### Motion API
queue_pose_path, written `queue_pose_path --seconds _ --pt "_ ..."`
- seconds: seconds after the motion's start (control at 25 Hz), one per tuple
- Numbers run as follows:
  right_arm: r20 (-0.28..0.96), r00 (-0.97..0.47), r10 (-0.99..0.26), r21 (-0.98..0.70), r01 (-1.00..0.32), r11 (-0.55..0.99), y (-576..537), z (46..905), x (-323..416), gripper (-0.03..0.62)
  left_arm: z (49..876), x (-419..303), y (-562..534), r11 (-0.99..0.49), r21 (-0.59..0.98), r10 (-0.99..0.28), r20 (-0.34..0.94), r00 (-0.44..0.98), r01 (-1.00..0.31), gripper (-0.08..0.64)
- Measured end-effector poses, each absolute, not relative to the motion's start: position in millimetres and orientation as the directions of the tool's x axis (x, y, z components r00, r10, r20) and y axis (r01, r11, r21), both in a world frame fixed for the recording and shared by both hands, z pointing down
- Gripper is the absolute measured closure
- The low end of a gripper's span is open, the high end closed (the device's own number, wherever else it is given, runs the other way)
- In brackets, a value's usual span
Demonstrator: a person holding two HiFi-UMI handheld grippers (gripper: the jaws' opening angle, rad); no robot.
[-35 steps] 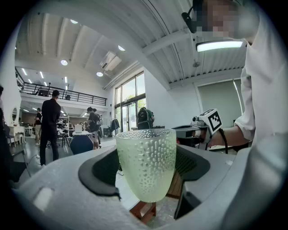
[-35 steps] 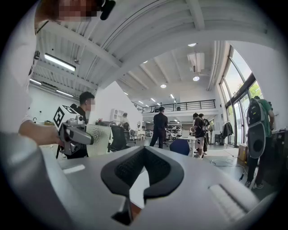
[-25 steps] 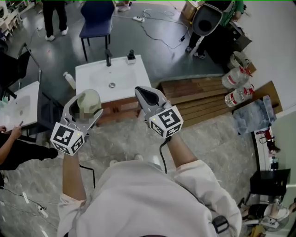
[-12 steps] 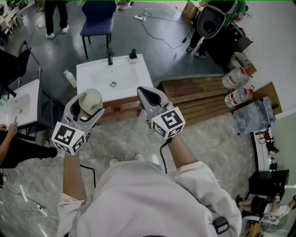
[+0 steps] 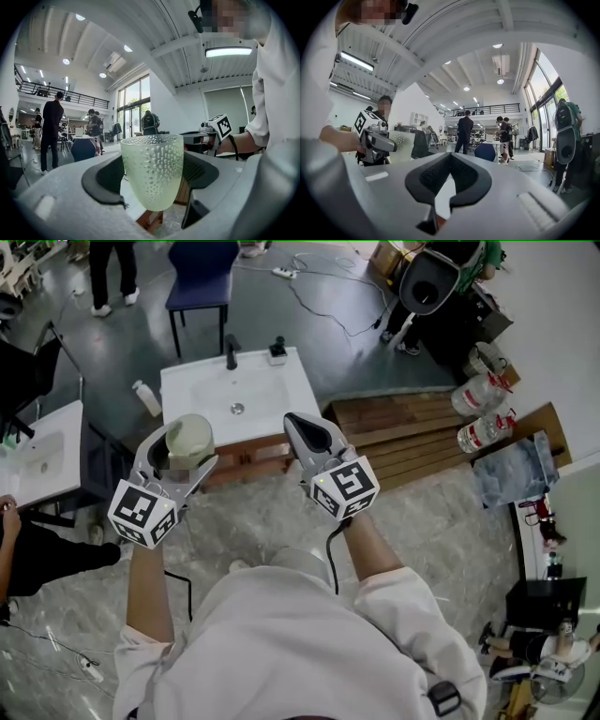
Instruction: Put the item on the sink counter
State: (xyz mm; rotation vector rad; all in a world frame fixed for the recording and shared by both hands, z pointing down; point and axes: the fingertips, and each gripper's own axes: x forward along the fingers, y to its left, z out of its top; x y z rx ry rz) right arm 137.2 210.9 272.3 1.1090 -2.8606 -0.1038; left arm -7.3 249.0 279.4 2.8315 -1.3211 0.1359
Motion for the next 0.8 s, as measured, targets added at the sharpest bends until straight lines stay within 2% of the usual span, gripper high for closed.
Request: queue_pose_path --seconds 0.28,0.8 --pt "0.044 -0.735 -0.676 0.093 -0.671 0.736 184 280 122 0.588 294 -18 220 -0.65 -0.011 -0.757 0.094 0.647 -0.76 0.181" --pt "0.058 -0.791 -0.609 0.09 -0.604 0.792 62 294 120 0.588 305 -14 103 -0.597 -0.007 -0.799 0.092 0.594 -0.802 0.181"
